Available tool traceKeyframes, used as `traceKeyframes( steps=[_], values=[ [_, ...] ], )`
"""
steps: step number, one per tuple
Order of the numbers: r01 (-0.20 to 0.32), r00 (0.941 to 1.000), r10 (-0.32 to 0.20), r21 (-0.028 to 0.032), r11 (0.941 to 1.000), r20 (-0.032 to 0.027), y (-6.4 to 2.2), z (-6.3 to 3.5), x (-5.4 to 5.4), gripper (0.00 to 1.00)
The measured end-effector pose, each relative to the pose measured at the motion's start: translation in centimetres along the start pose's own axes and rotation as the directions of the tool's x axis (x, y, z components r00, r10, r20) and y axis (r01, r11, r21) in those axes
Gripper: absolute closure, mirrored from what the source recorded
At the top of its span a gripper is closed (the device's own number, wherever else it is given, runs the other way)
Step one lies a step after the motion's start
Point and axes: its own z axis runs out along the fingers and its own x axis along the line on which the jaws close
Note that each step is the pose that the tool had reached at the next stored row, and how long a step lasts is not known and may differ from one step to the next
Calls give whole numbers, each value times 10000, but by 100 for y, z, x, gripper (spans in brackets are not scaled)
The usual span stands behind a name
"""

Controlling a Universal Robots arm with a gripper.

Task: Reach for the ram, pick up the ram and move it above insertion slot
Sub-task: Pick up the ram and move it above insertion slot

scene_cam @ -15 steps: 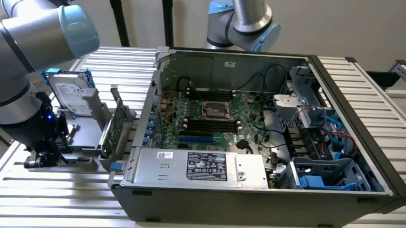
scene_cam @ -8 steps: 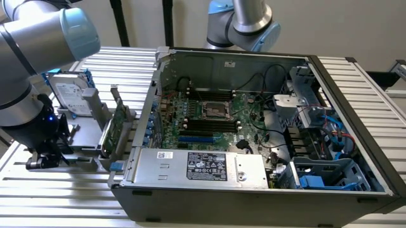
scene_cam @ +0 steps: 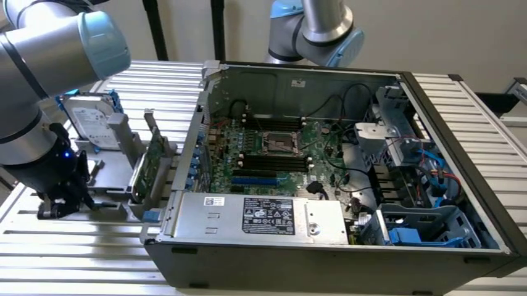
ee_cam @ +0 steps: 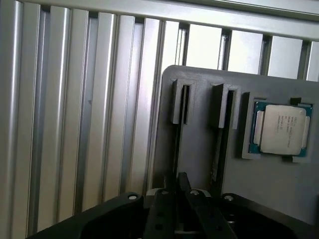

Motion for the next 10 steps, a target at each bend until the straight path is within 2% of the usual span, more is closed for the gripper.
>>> traceKeyframes(
  steps=[10],
  values=[
    [-43, 10000, 43, -74, 10000, 7, -3, 1, 0, 86]
  ],
)
